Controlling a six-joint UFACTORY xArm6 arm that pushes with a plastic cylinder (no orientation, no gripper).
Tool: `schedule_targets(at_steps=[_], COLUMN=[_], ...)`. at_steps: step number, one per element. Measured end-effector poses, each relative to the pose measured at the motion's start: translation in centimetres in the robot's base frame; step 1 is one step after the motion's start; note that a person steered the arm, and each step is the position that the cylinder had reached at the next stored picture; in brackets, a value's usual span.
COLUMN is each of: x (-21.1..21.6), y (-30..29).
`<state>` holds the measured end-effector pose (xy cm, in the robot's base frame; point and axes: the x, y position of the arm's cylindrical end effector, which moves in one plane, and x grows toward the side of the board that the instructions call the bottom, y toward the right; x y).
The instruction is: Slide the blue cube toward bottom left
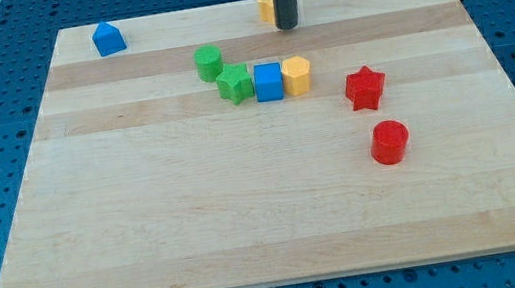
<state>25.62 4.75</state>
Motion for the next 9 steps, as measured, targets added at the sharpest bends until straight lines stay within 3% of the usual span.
schedule_targets(at_steps=[1, 2, 3, 6, 7, 9], x=[0.0, 4.3, 5.6, 6.9, 12.0, 13.5], y=[0.0, 0.0, 0.0, -0.2, -1.0, -2.1])
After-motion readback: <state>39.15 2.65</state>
